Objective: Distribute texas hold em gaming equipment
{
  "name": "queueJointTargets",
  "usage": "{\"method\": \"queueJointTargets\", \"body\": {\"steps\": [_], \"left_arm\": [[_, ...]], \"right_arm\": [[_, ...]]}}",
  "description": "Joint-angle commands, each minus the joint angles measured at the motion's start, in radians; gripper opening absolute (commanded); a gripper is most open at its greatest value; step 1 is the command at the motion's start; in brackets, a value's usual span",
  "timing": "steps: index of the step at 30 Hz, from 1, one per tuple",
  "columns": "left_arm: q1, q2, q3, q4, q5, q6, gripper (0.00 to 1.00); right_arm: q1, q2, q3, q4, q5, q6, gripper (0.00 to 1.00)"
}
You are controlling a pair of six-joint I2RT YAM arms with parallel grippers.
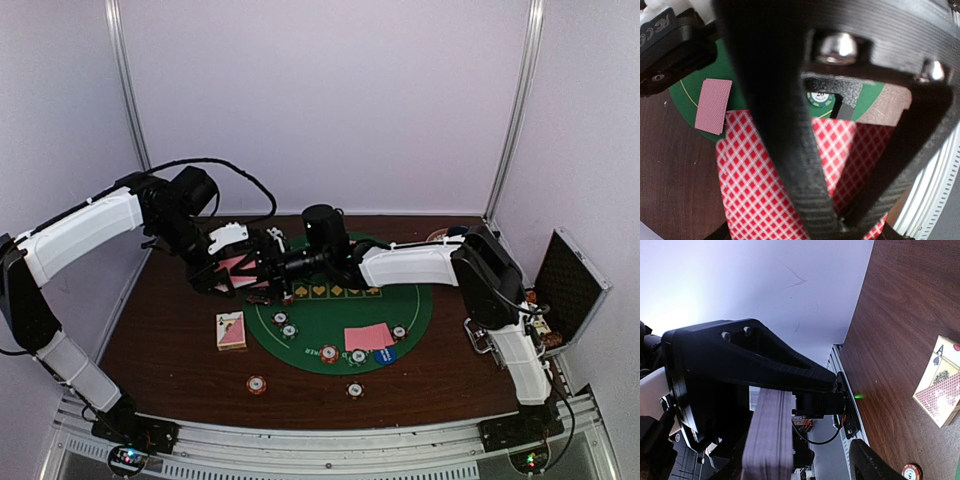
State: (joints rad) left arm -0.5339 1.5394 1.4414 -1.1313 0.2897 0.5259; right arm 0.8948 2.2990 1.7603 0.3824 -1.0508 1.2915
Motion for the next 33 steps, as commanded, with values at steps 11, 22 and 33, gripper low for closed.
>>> {"method": "queueJointTargets", "body": {"steps": [11,22,33], "left_arm": [[0.005,-0.005,0.031,0.004,0.012,0.008,0.0],[0.005,-0.003,0.023,0.005,0.0,0.008,0.0],[0.005,-0.008,0.02,0.004,0.0,0.006,0.0]], "right_arm": [[-0.047,-0.116,-0.129,-0.083,0.022,-0.11,0.56],[-0.051,-0.197,-0.162,-0.036,0.01,-0.08,0.47],[-0.057,-0.229,-0.199,-0.024,0.003,-0.068,0.33]]}}
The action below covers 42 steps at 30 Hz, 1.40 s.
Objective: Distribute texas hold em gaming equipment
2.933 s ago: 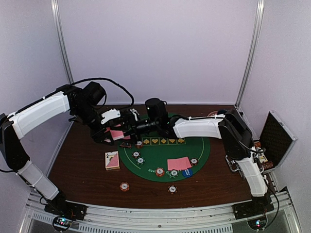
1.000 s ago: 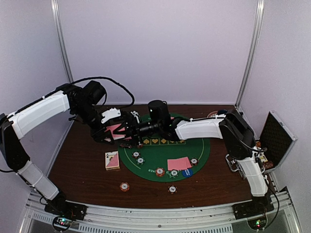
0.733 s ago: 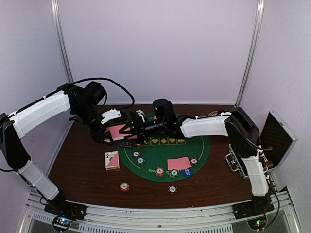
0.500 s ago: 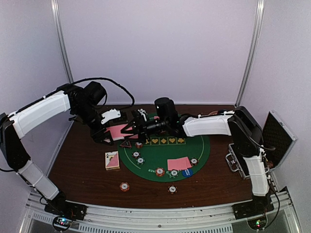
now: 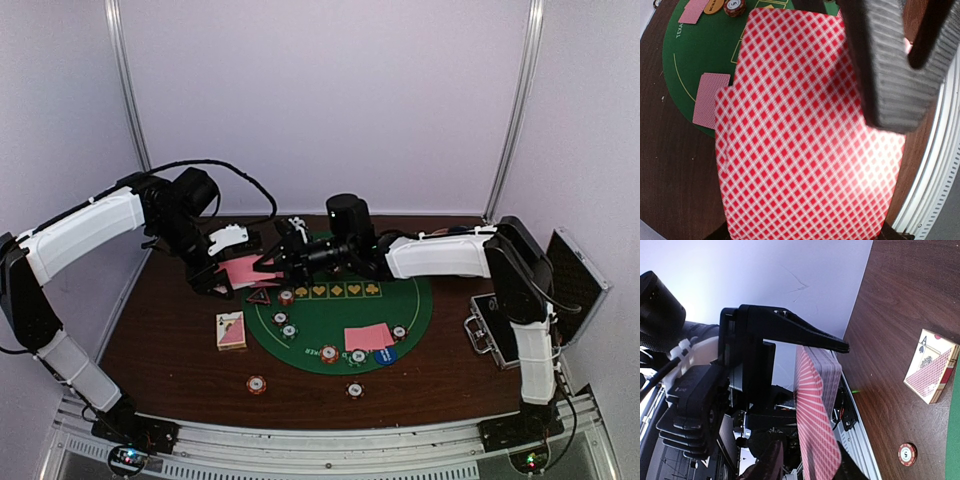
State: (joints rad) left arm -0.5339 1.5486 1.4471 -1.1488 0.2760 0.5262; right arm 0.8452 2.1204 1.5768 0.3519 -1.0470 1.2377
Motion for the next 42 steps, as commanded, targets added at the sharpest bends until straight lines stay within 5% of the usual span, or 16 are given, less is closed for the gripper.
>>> {"method": "queueJointTargets", "body": {"steps": [1,8,15,20,26,42], "left_arm": [[0.005,-0.018,0.013,0.021,0.013,0.006,0.0],[0.005,-0.024,0.0,0.022,0.006,0.007,0.0],[0.005,-0.027,-0.014,0.023,-0.006,0.008,0.0],[0.005,-0.036,-0.021,0.023,-0.019,0.005,0.0],[0.009,-0.056,-0.045,0.021,-0.029,0.006,0.0],[0.028,-0.09,-0.063,0.006,-0.033,0.005,0.0]], "right_arm": [[-0.009,-0.054,-0.013,-0.011,-0.001,-0.026,0.29],[-0.042,-0.101,-0.018,-0.137,0.002,-0.11,0.07],[-0.109,-0.173,0.005,-0.403,0.009,-0.311,0.0],[-0.157,-0.163,0.16,-0.902,0.115,-0.686,0.0],[-0.147,-0.085,0.401,-1.312,0.515,-1.076,0.0],[0.055,0.055,0.391,-1.05,1.345,-1.677,0.0]]}}
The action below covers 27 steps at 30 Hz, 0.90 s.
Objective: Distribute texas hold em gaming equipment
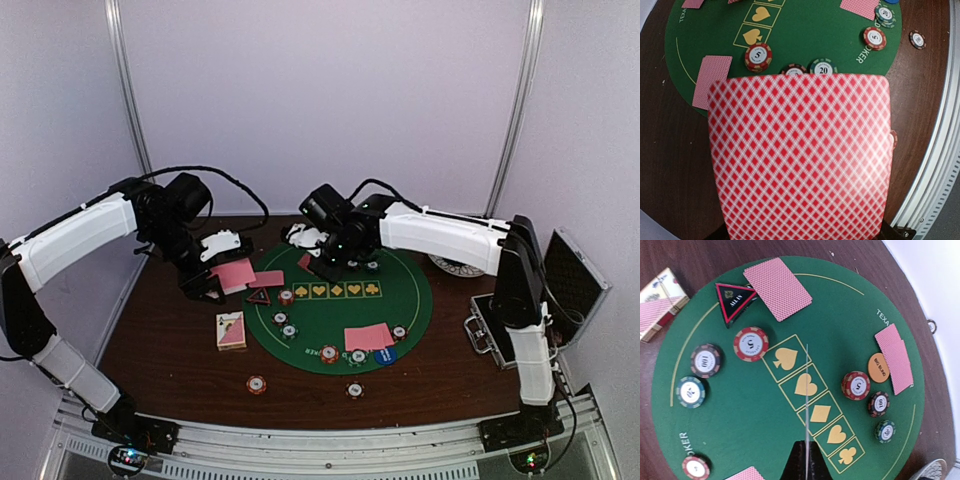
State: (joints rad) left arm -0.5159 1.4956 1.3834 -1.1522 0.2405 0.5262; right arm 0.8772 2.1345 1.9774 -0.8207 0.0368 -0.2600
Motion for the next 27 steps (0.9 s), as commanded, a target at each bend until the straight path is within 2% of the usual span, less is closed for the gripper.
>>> {"method": "queueJointTargets", "body": {"steps": [1,5,9,27], "left_arm": [[0.01,-0.038,0.002,0.008,0.003,0.005,0.0],[0.01,-0.041,0.003,0.005,-0.001,0.004,0.0],[0.013,-0.04,0.007,-0.001,-0.005,0.009,0.0],[0.02,-0.035,0.026,-0.01,0.0,0.014,0.0]], "right_arm": [[0.028,0.054,-0.015,0.156,0.301,-0.212,0.0],[0.049,0.123,-0.025,0.28,0.451,-0.345,0.0],[0.056,0.187,-0.019,0.367,0.525,-0.452,0.0],[0.082,0.251,-0.061,0.319,0.408,-0.457,0.0]]}}
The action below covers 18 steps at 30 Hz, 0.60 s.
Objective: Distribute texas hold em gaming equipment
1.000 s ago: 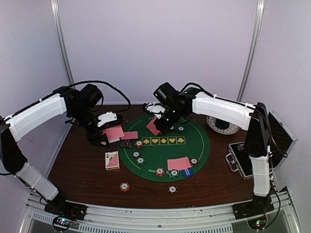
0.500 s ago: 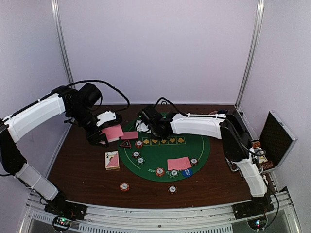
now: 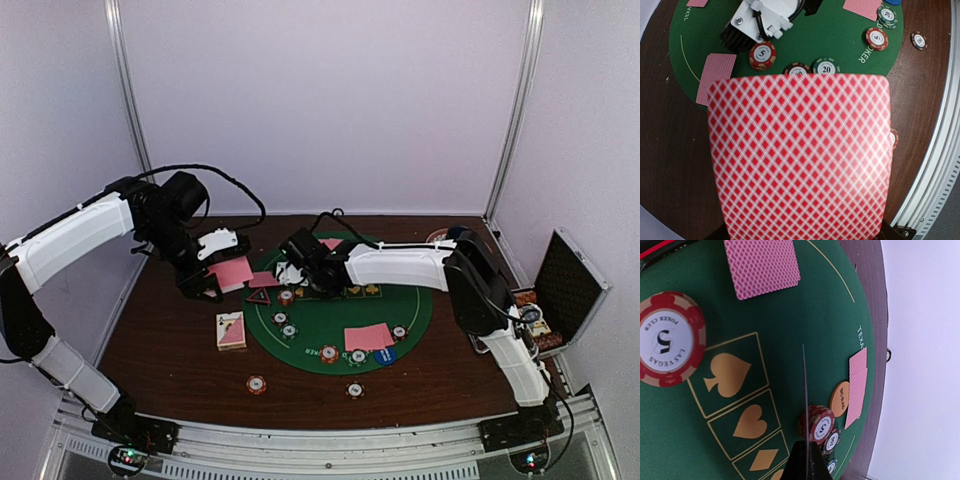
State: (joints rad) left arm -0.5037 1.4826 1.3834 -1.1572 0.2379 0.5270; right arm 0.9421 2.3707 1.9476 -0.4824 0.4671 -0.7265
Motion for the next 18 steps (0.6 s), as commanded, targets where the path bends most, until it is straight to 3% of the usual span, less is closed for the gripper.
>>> {"method": "queueJointTargets", "body": {"steps": [1,6,9,14,18], "left_arm": [[0.008,-0.021,0.026,-0.004,0.002,0.013,0.0],[0.008,-0.024,0.026,-0.004,0.004,0.012,0.0],[0.008,-0.025,0.027,-0.005,0.003,0.012,0.0],[0.008,-0.023,0.033,-0.009,0.008,0.01,0.0],[0.008,-0.023,0.038,-0.01,0.011,0.01,0.0]], "right_arm": [[0.019,0.016,-0.036,-0.021,-0.022,0.01,0.0],[0.024,0.011,-0.061,-0.038,-0.018,0.022,0.02],[0.025,0.001,-0.078,-0.041,-0.022,0.033,0.15],[0.027,-0.032,-0.103,-0.05,-0.047,0.061,0.48],[0.03,-0.066,-0.128,-0.042,-0.061,0.076,0.56]]}}
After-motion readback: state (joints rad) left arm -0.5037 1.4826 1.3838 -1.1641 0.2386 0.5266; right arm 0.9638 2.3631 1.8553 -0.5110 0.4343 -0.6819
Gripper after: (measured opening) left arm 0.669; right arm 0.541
